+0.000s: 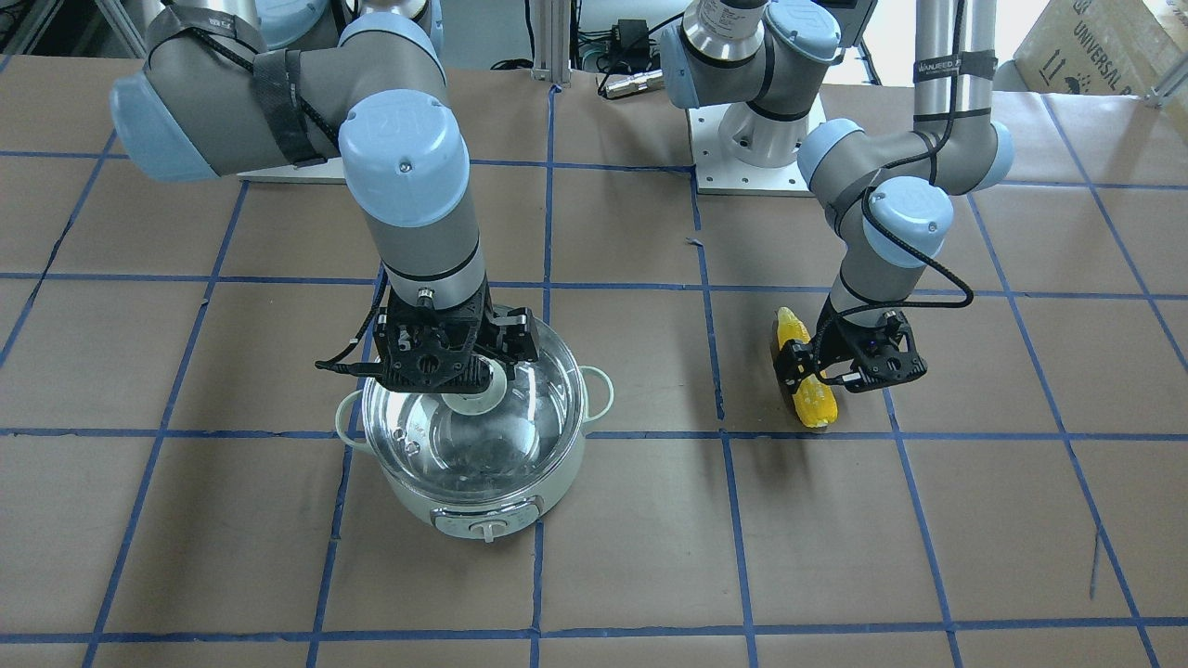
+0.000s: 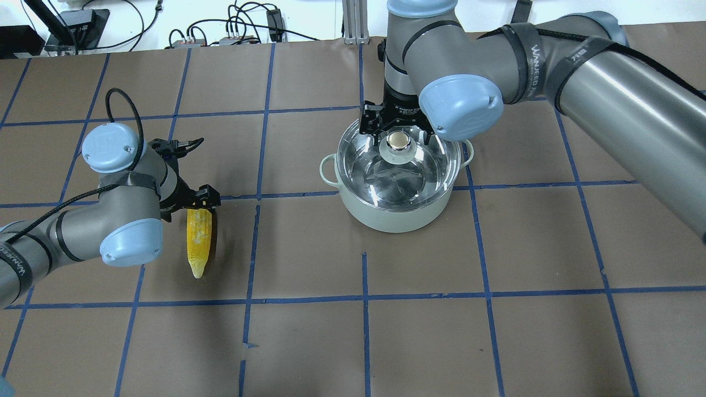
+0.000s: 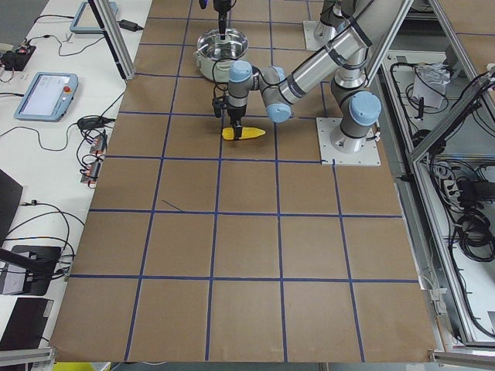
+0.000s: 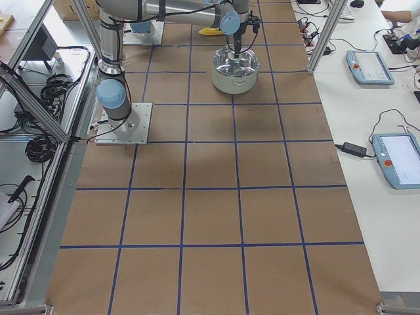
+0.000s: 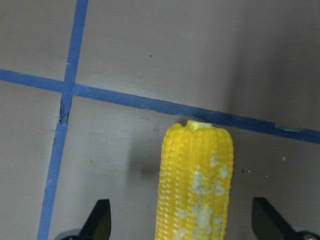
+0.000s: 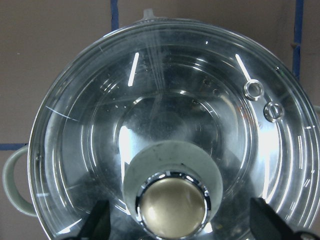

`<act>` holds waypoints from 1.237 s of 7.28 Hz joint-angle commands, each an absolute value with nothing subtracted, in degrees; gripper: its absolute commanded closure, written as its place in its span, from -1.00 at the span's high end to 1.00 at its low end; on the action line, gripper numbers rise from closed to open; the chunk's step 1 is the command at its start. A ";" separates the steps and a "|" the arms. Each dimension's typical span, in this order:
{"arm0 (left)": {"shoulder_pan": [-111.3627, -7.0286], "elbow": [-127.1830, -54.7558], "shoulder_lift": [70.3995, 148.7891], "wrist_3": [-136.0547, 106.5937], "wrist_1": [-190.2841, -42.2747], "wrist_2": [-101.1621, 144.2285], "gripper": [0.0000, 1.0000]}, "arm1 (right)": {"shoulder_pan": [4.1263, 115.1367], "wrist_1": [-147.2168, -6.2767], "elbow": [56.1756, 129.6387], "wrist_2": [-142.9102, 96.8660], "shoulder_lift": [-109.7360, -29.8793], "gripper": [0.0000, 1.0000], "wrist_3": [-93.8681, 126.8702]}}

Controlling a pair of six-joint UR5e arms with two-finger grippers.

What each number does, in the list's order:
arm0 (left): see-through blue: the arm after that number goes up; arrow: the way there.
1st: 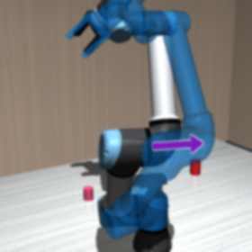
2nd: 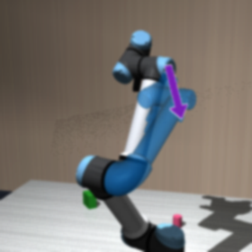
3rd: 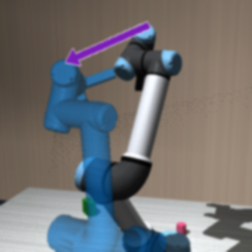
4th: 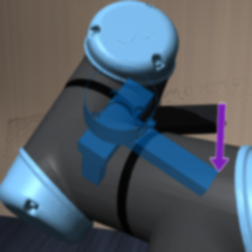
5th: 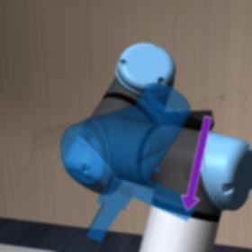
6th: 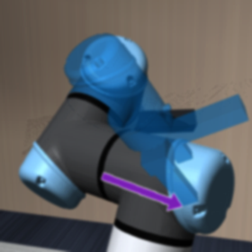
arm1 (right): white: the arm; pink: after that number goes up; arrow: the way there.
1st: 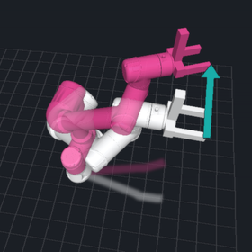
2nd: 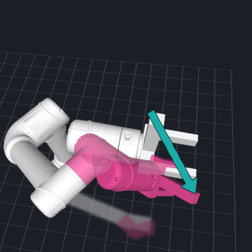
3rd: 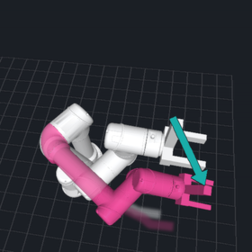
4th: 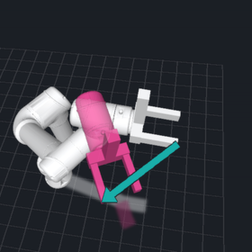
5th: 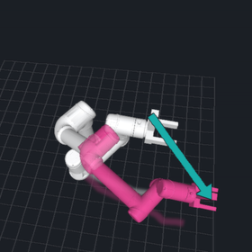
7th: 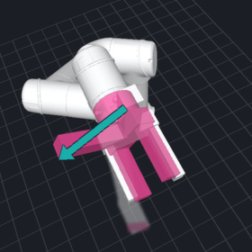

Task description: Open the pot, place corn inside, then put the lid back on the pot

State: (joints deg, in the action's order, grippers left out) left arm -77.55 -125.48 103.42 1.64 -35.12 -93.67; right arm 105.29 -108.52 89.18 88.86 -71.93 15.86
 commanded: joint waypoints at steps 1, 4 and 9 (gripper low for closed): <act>-77.70 -126.90 104.24 2.02 -31.75 -93.69 0.99 | 105.29 -108.72 89.74 88.94 -72.25 0.88 15.82; -76.99 -128.32 104.42 3.25 -25.14 -90.79 -0.29 | 105.29 -108.81 89.38 89.12 -72.16 0.57 16.17; -76.82 -124.48 102.40 3.25 -33.25 -92.28 -0.66 | 106.17 -108.81 88.78 89.03 -71.90 -0.07 17.75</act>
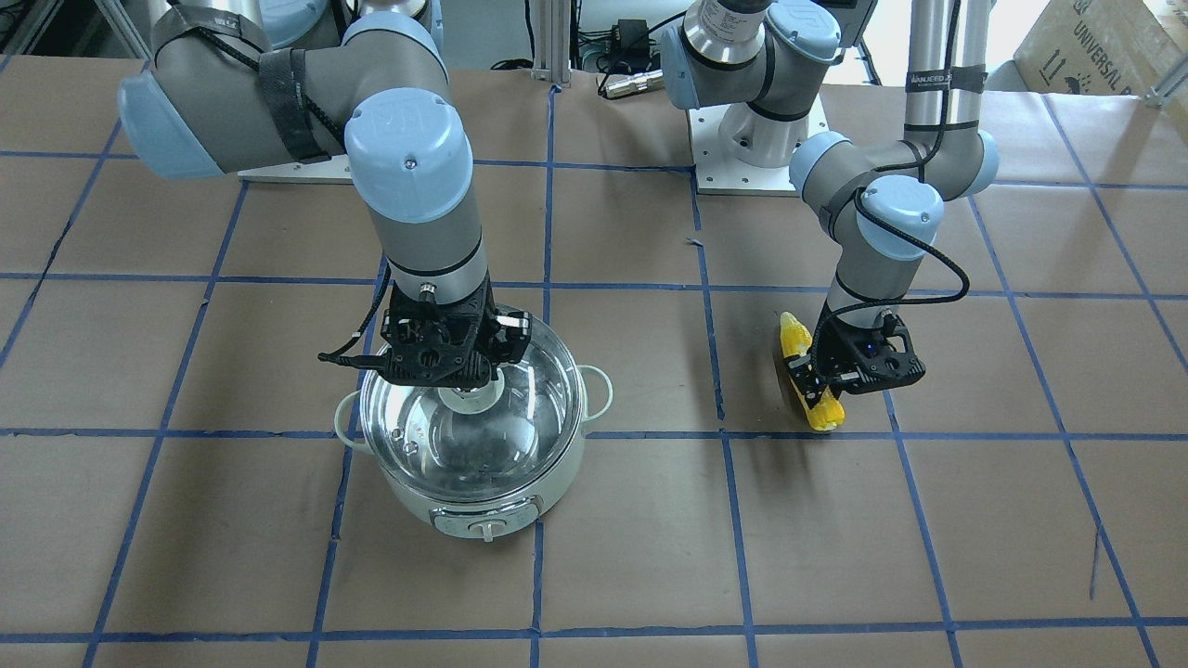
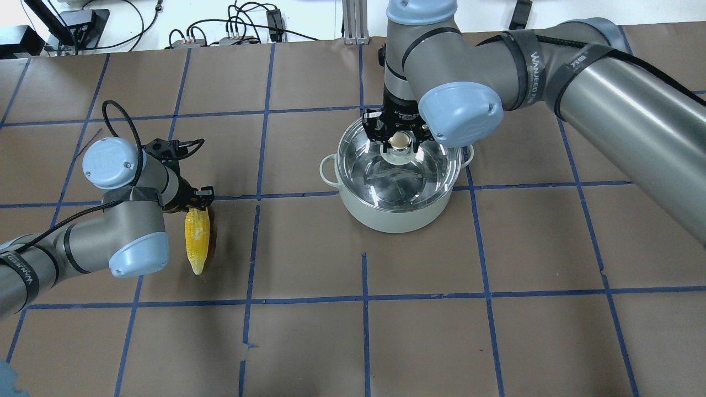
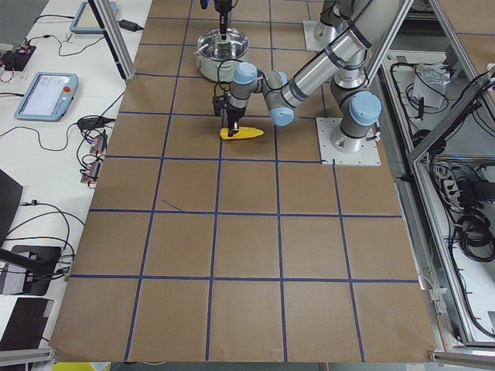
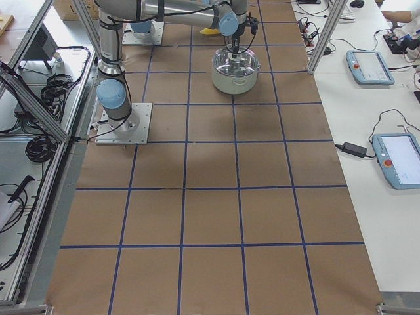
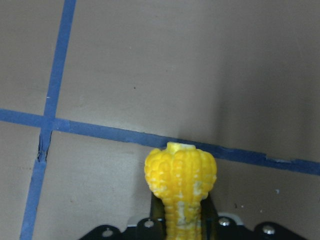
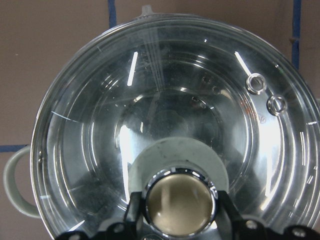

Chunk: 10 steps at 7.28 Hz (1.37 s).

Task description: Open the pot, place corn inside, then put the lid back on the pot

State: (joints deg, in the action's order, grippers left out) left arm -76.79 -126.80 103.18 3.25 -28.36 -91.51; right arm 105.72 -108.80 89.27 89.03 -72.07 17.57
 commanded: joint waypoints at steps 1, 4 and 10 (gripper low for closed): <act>-76.82 -120.71 100.48 3.25 -41.49 -92.72 -0.68 | 106.26 -108.72 88.94 89.12 -71.98 -0.21 17.75; -77.60 -114.96 96.52 2.55 -51.85 -92.55 -0.67 | 106.35 -108.28 88.42 89.12 -72.24 -0.40 18.11; -80.75 -99.26 94.66 1.76 -73.71 -92.55 -0.67 | 99.96 -94.34 82.53 89.74 -80.13 -0.39 5.84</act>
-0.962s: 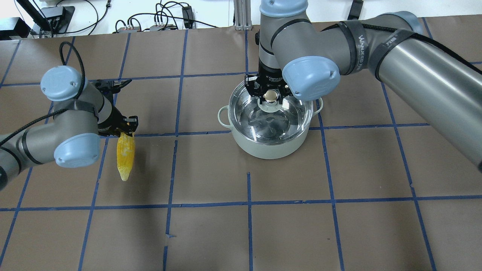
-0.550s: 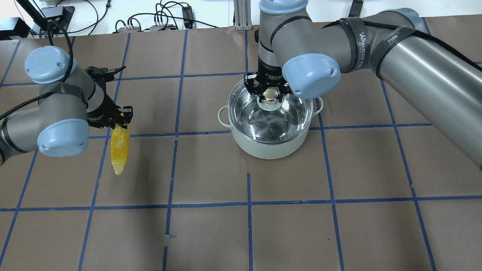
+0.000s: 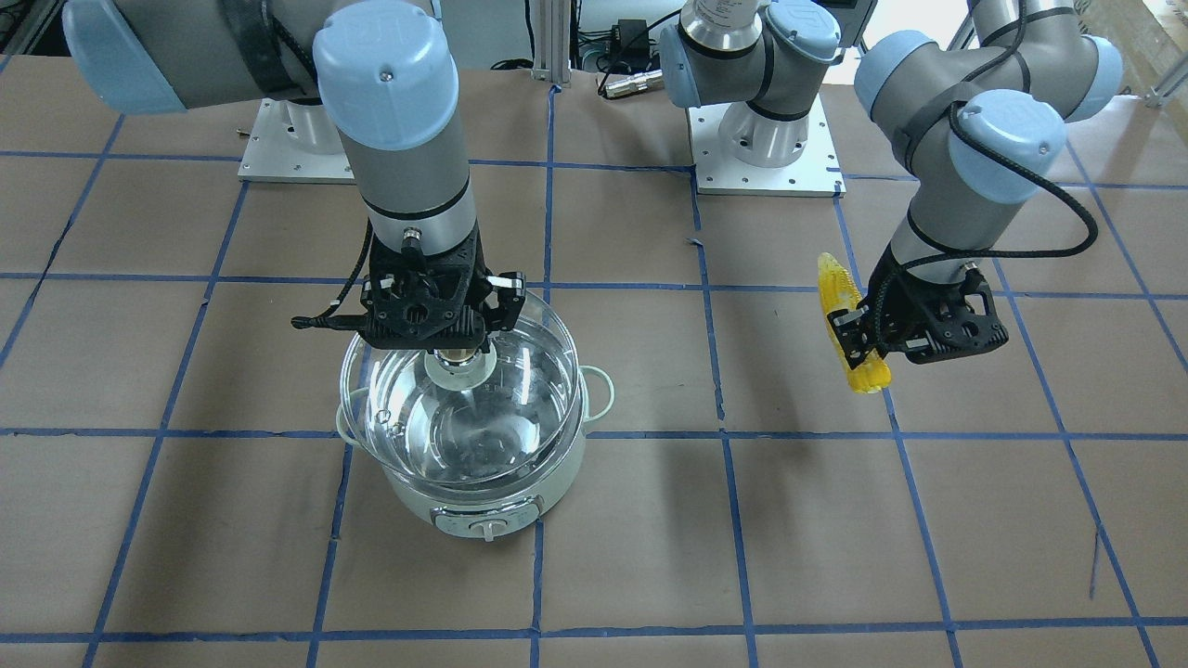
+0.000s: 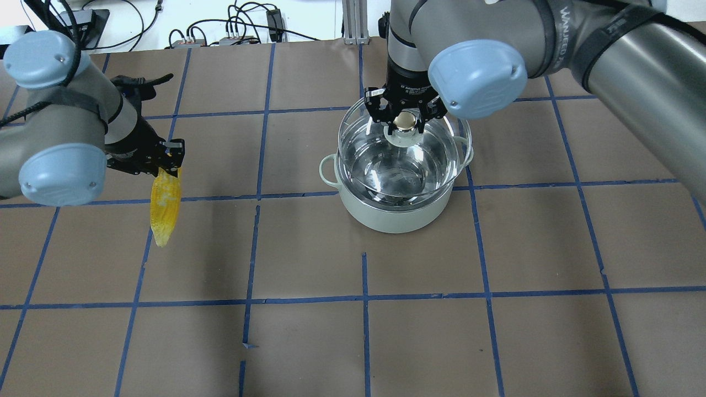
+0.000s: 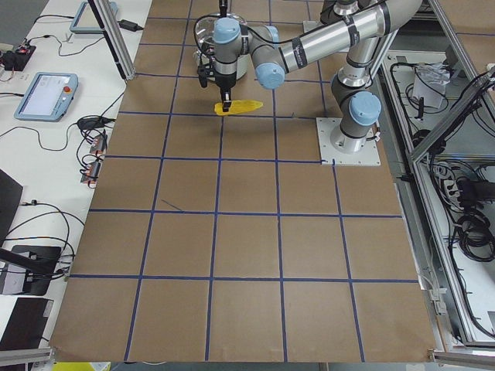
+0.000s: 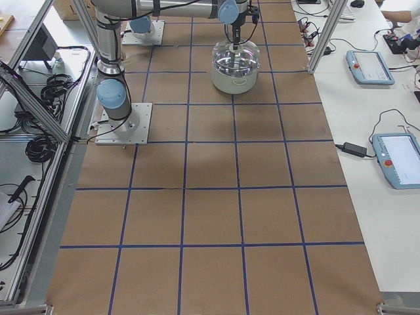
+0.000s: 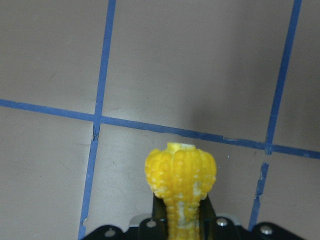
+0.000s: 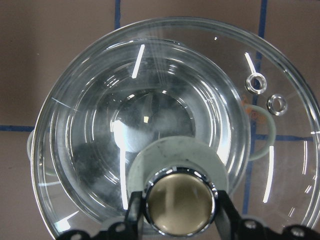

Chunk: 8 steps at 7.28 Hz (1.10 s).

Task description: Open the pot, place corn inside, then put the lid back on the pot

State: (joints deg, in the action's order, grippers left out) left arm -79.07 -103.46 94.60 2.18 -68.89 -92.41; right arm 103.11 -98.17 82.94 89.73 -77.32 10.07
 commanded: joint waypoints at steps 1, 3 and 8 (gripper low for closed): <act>-83.12 -97.05 94.92 -1.29 -76.00 -92.72 -0.67 | 96.10 -90.30 82.44 89.13 -83.55 -0.39 1.62; -91.18 -93.88 95.44 -12.24 -77.95 -92.72 -0.67 | 91.25 -81.86 82.53 89.12 -90.41 -0.39 -2.54; -107.30 -82.82 105.44 -32.41 -77.78 -92.72 -0.68 | 91.58 -77.61 87.61 87.63 -97.11 -0.39 -2.46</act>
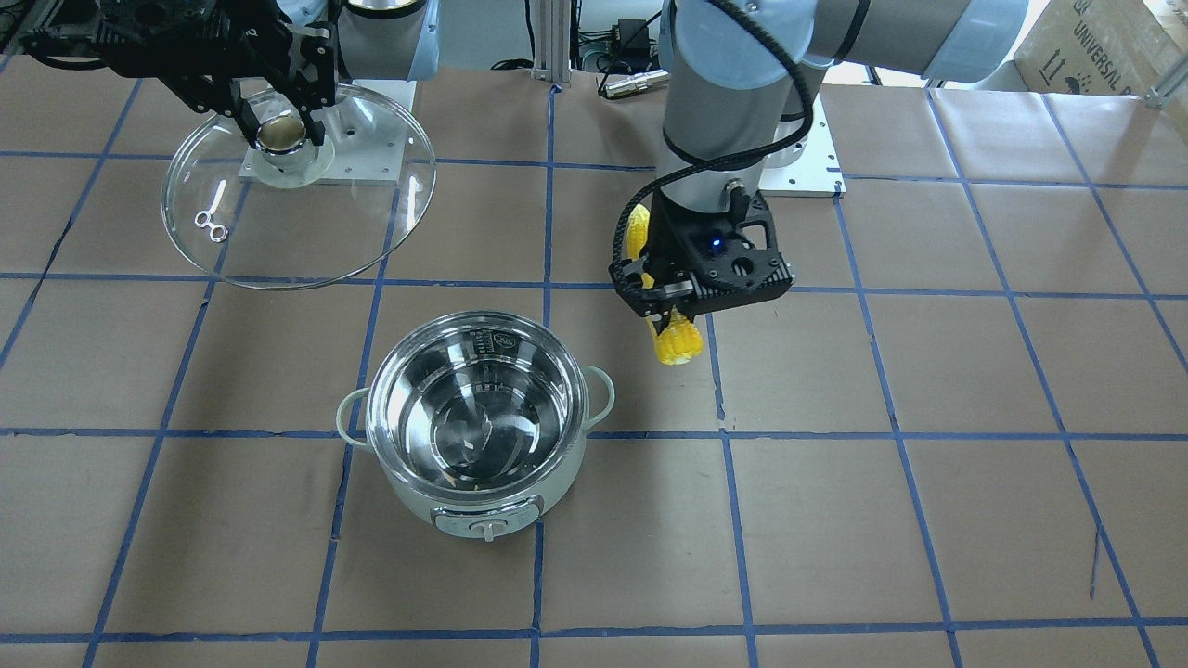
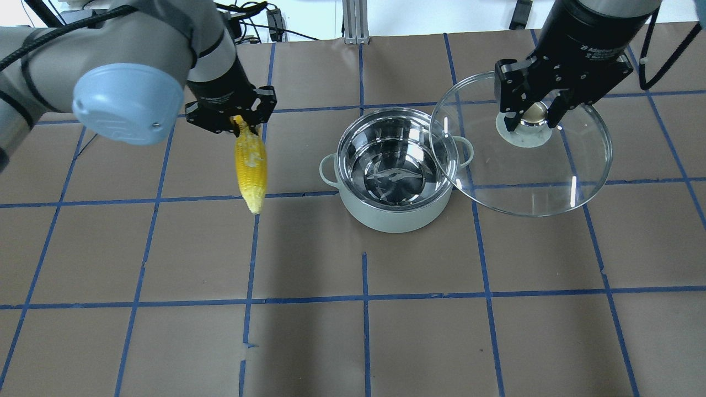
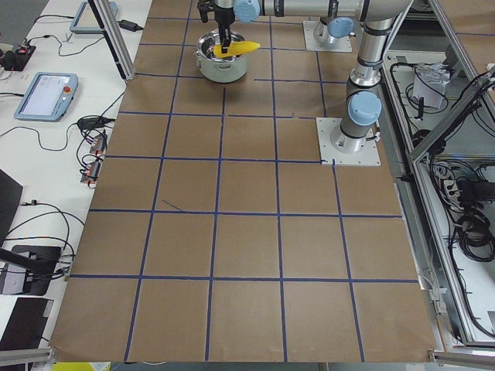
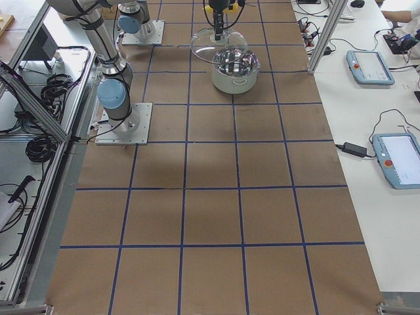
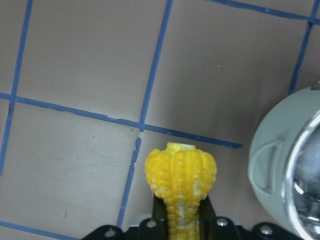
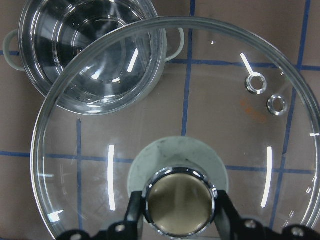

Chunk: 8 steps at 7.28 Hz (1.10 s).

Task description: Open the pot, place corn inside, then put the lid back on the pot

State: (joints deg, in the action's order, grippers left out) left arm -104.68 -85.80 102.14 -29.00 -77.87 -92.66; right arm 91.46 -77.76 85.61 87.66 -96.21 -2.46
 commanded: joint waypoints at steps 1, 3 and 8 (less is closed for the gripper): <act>-108.36 -79.83 108.51 -34.08 -77.52 -92.72 -0.68 | 91.58 -79.70 90.24 88.06 -97.73 -0.38 -2.72; -110.46 -73.07 114.93 -37.51 -77.61 -92.72 -0.68 | 91.49 -82.79 91.41 88.50 -97.30 -0.37 -2.90; -115.22 -63.55 125.06 -42.01 -77.17 -92.64 -0.68 | 91.41 -82.70 90.44 89.65 -97.12 -0.35 -4.31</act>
State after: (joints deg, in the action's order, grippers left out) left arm -114.50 -64.65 123.86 -41.51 -77.21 -92.63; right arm 91.40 -82.35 90.42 89.92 -97.24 -4.29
